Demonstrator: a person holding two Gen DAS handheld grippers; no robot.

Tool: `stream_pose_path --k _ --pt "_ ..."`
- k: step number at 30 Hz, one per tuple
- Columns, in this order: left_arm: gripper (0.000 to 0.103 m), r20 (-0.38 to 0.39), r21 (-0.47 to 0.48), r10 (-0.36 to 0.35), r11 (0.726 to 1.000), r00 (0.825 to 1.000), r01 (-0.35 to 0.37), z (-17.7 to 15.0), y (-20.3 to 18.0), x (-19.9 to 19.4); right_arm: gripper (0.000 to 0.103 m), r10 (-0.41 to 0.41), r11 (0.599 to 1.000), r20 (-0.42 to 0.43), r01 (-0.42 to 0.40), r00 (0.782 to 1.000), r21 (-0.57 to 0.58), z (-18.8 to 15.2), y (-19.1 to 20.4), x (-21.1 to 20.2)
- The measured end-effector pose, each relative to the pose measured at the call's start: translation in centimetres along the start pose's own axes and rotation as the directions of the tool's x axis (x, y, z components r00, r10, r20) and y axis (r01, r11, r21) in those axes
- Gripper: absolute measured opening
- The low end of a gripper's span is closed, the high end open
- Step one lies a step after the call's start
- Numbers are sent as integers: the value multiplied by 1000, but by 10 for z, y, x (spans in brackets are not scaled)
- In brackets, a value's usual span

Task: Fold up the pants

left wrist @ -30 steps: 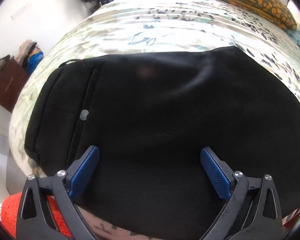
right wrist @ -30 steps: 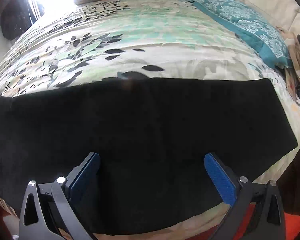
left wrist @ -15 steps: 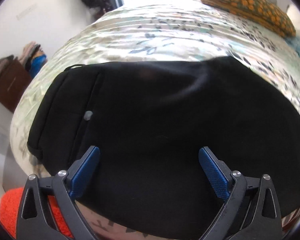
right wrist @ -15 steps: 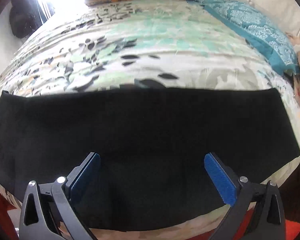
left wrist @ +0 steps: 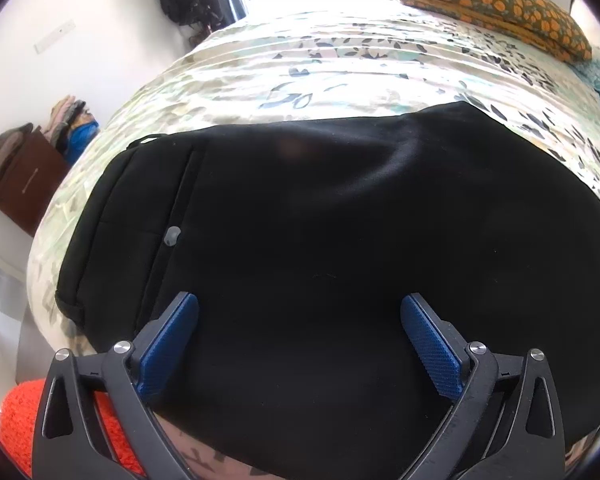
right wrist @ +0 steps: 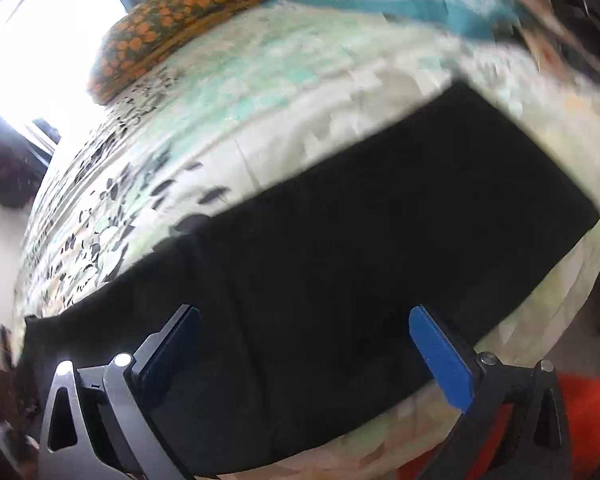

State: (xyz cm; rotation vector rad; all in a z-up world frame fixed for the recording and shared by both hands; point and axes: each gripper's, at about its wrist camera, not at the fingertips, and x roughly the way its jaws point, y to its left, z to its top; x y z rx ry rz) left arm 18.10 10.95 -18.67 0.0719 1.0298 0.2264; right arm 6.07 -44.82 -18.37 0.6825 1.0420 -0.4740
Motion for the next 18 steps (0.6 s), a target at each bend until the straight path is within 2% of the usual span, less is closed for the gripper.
stream_pose_path --k 1,3,5,8,10,11,12,15,17,18 --pt "101 2 3 2 1000 1000 -2 1 0 -2 103 19 1000 34 -19 999 4 0 -2 -4" --pt "100 35 15 -7 1000 999 6 2 -4 -14 103 19 1000 43 -20 999 15 4 3 -14" --pt "100 100 39 -45 998 994 42 2 -11 -37 103 35 998 132 -41 991 45 8 0 -36" --pt "100 148 77 -181 982 972 171 1 -33 -74 103 71 981 307 -122 949 151 18 -24 -83" --pt "100 148 127 -285 955 947 267 -2 -59 -93 103 89 956 395 -190 914 224 26 -47 -107" --pt "100 144 165 -319 941 937 295 -4 -75 -100 103 84 948 415 -201 906 247 33 -59 -114" --pt "100 133 209 -349 925 928 318 -8 -93 -106 103 80 947 410 -198 908 254 42 -68 -117" --pt "100 79 347 -408 866 909 359 -29 -148 -111 103 89 958 329 -172 940 230 76 -89 -114" --pt "100 0 438 -423 815 906 380 -49 -180 -102 103 122 957 282 -188 952 219 82 -105 -107" --pt "100 -54 461 -408 799 911 386 -57 -191 -90 103 147 946 283 -218 948 238 78 -118 -104"
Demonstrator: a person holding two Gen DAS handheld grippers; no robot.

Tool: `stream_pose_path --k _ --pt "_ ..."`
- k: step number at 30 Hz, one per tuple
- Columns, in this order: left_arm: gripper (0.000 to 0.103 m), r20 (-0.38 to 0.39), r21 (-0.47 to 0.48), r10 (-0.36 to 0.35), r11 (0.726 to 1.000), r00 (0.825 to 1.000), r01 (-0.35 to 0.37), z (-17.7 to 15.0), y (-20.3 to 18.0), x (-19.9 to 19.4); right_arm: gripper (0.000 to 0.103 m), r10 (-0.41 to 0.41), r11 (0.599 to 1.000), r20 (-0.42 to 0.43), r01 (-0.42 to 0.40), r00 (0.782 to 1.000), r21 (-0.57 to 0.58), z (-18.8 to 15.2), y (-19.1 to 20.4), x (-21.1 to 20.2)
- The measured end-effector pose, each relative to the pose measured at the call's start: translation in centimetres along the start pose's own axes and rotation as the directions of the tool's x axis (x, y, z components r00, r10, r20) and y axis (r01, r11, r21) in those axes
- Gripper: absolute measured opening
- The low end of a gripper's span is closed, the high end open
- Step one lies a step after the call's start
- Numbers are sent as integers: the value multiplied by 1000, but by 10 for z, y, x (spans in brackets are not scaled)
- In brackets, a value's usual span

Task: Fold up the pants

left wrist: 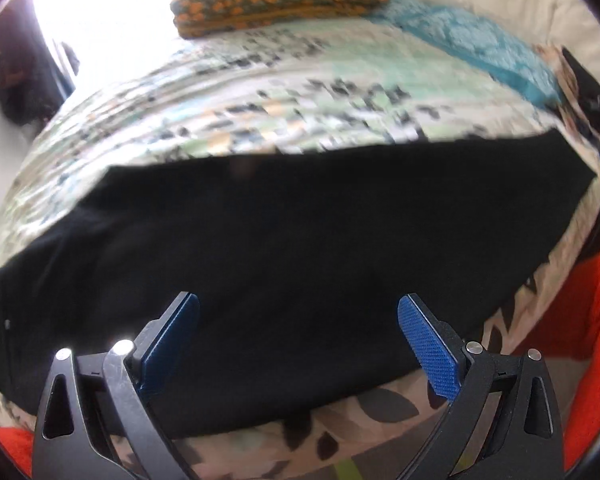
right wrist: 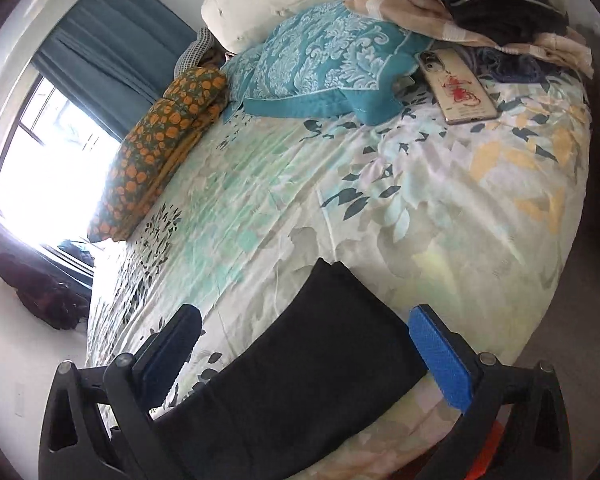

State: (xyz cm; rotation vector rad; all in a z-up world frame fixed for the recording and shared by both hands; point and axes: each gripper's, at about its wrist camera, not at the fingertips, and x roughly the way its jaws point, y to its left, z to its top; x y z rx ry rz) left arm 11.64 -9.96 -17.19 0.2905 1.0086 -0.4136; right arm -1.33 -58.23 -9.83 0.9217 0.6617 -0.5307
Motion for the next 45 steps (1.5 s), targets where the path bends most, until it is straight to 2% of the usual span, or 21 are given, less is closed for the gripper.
stream_pose_path --k 1,3,5,8,11,12,14,17,20,25,26,27,31,32,33,34,36,39,41,43,45 --pt "100 -45 -1 6 1000 999 -6 -7 -3 13 103 45 998 -6 -44 999 54 -1 -16 1" --pt "101 -6 -58 -10 998 1000 9 -17 6 11 103 134 971 -22 -127 991 202 -6 -44 4" --pt "100 -24 -55 -9 998 1000 7 -15 10 5 103 191 954 -47 -174 980 243 -6 -60 10" --pt "100 41 -31 39 999 998 -37 -14 20 -11 103 202 967 -125 -178 971 181 0 -63 21" --pt "100 38 -82 51 995 998 -48 -15 35 -11 103 145 978 -218 -107 965 177 -1 -72 35" --pt "100 31 -104 52 993 998 -49 -16 39 -10 103 154 974 -232 -108 960 201 -3 -76 38" --pt "100 15 -141 56 988 998 -53 -16 45 -6 103 227 954 -236 -167 945 249 -6 -81 42" --pt "100 8 -152 58 987 998 -56 -19 47 -3 103 253 950 -245 -193 936 245 -8 -78 46" --pt "100 11 -127 66 990 998 -64 -19 46 -3 103 238 950 -295 -160 925 268 -14 -81 56" --pt "100 13 -116 63 991 998 -61 -19 42 0 102 248 943 -288 -161 925 292 -16 -83 59" --pt "100 7 -113 66 992 998 -65 -19 41 2 98 248 943 -288 -162 925 291 -15 -83 60" --pt "100 3 -110 70 992 998 -69 -19 41 3 88 243 945 -290 -158 926 287 -15 -83 60" --pt "100 7 -110 84 990 996 -83 -19 39 2 70 216 943 -291 -122 932 310 -17 -92 60" --pt "100 8 -110 87 990 996 -86 -20 39 2 53 203 943 -295 -106 934 314 -17 -95 60" --pt "100 9 -110 90 990 996 -88 -19 38 1 23 175 946 -300 -76 938 314 -18 -98 59" --pt "100 10 -111 96 989 995 -94 -18 37 -1 23 153 947 -303 -51 941 317 -18 -101 59" --pt "100 44 -110 75 992 996 -69 -12 29 -12 22 159 946 -295 -60 942 319 -19 -102 58" --pt "100 122 -39 -10 999 992 15 2 -3 -33 22 159 959 -265 -84 951 271 -17 -90 48" --pt "100 141 37 -77 997 987 73 10 -34 -37 22 176 961 -242 -114 954 251 -16 -82 40" --pt "100 122 108 -145 985 982 132 15 -66 -26 22 192 966 -227 -143 955 218 -14 -71 33" --pt "100 12 158 -167 974 986 163 17 -94 9 22 205 968 -224 -165 953 187 -14 -57 26"
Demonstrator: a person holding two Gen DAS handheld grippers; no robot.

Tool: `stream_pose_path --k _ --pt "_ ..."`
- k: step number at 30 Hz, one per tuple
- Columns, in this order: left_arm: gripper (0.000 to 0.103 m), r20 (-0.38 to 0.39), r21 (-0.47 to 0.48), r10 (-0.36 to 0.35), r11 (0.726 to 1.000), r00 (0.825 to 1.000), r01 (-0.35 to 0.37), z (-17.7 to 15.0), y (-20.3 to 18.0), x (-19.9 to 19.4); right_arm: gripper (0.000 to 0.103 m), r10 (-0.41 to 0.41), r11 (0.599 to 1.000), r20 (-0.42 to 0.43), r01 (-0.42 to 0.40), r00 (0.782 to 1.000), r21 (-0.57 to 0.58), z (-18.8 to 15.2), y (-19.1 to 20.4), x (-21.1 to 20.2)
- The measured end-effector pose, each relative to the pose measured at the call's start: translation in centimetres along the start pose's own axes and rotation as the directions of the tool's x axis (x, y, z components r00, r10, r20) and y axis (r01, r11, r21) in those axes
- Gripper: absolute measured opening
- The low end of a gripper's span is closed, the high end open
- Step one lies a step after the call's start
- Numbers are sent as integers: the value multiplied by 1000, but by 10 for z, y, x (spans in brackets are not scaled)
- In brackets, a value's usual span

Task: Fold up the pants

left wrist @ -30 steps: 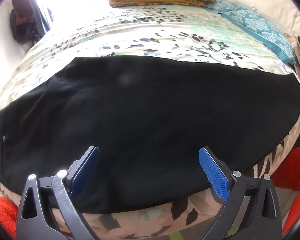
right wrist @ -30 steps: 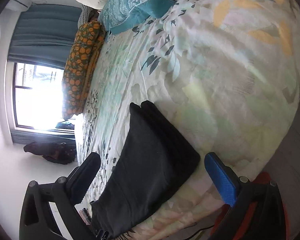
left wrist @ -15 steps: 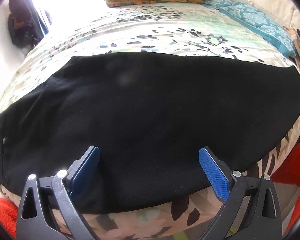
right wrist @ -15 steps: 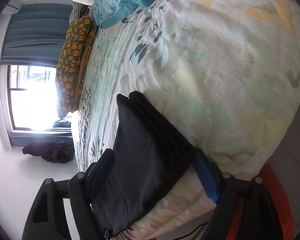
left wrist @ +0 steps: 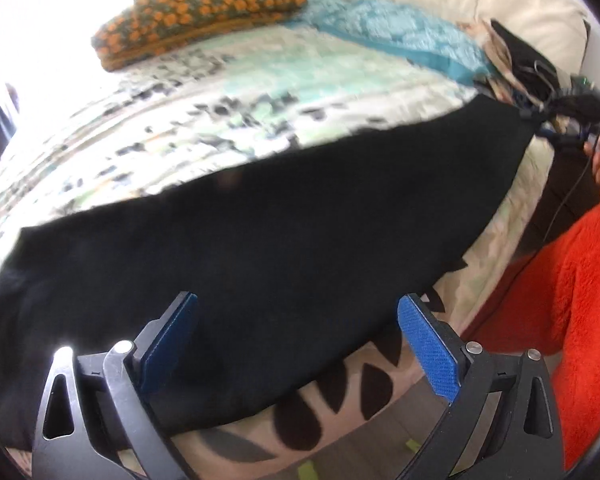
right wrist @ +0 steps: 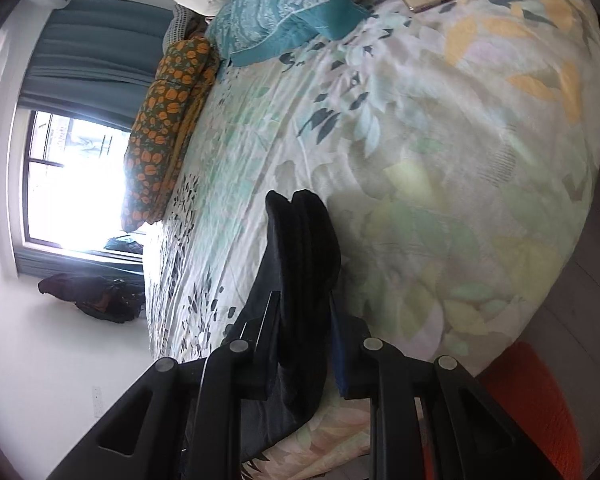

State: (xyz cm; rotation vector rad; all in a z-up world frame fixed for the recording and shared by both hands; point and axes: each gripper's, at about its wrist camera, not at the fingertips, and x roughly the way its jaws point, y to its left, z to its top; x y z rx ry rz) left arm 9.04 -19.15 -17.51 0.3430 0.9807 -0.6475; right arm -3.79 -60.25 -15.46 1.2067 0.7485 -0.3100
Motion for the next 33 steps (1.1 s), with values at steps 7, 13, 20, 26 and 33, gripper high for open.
stream_pose_path --k 7,13,20,26,33 --pt "99 -49 -121 -96 989 994 89 -1 29 -6 21 157 985 -36 -159 987 -66 -37 58 -12" --pt "99 58 -406 -31 913 998 52 -19 136 -68 21 277 947 -160 -298 947 -122 -102 131 28" --pt "99 46 -629 121 775 992 -65 -84 228 -91 21 238 917 -304 -316 923 -243 -211 202 121" --pt "99 100 -698 103 716 990 -4 -92 247 -91 21 151 907 -399 -287 904 -308 -286 221 183" --pt "99 94 -670 107 742 990 -17 -85 240 -88 22 42 842 -439 -268 897 -468 -333 242 208"
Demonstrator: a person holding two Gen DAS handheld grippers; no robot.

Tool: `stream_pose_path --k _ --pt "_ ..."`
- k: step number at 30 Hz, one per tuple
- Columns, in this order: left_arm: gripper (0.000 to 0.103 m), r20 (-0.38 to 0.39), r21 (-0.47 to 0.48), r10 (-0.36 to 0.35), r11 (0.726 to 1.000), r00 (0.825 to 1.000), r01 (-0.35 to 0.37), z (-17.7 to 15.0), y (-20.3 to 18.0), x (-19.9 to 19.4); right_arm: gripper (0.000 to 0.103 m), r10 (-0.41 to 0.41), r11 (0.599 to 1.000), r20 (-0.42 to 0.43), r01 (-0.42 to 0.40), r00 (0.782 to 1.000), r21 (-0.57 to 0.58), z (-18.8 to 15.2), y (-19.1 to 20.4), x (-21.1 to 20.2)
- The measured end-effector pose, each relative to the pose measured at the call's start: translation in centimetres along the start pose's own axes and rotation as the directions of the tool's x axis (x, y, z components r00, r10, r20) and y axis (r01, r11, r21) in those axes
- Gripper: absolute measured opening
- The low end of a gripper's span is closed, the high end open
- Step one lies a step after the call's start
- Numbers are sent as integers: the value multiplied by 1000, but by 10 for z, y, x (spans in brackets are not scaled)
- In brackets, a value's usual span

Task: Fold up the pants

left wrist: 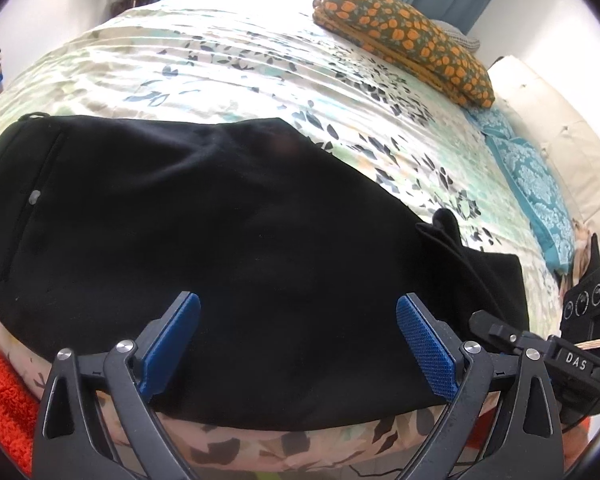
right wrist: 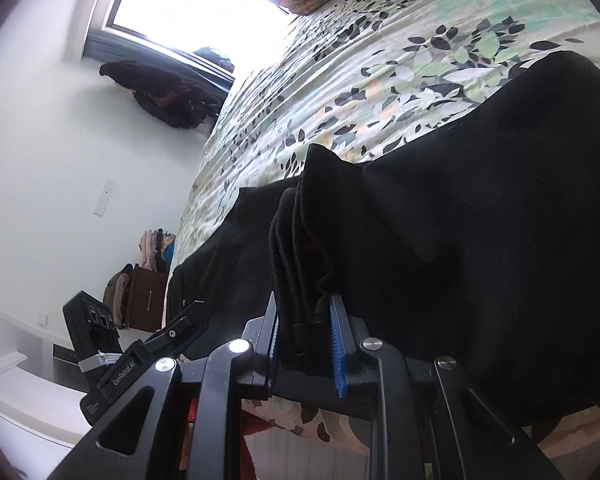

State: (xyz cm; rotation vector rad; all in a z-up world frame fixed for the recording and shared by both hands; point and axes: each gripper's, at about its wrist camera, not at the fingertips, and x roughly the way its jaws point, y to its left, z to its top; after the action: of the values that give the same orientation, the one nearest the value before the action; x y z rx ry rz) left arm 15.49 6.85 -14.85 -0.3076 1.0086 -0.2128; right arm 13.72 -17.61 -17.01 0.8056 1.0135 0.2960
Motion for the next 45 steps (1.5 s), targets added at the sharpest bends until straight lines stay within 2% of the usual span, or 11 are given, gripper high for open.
stream_pose_path --k 9,11,14,18,23,24,26,30,39,41,45 --pt "99 9 -21 31 999 999 -30 1 5 3 23 -43 988 -48 35 998 -152 -9 17 35" --pt "99 11 -18 34 999 999 -34 2 4 2 33 -62 982 -51 52 997 -182 -14 20 39" --pt "99 25 7 20 1000 999 -21 0 -1 -5 74 -76 967 -106 47 991 -249 -17 29 38" --pt "99 76 165 -17 986 997 5 -8 -37 -23 76 -174 922 -135 114 975 -370 -25 47 -5" --pt "98 39 383 -48 923 998 30 -30 -99 -11 84 -244 893 76 255 967 -370 -27 32 -94" --pt "95 27 402 -42 915 999 28 -33 -106 -5 84 -257 897 115 281 960 -340 -26 23 -107" --pt "79 -8 413 -12 911 1000 15 -35 -115 9 84 -263 917 165 299 951 -264 -20 5 -129" --pt "76 -59 387 -3 922 998 26 -37 -117 24 84 -246 951 181 273 952 -143 -8 -19 -143" --pt "66 -159 281 17 959 987 29 -38 -106 44 84 -206 957 158 233 966 -173 -14 -9 -124" --pt "36 -164 274 26 961 986 20 -37 -104 45 84 -207 957 160 234 965 -172 -13 -8 -123" --pt "17 -148 279 2 960 989 40 -36 -105 37 84 -211 958 174 239 962 -158 -12 -9 -124"
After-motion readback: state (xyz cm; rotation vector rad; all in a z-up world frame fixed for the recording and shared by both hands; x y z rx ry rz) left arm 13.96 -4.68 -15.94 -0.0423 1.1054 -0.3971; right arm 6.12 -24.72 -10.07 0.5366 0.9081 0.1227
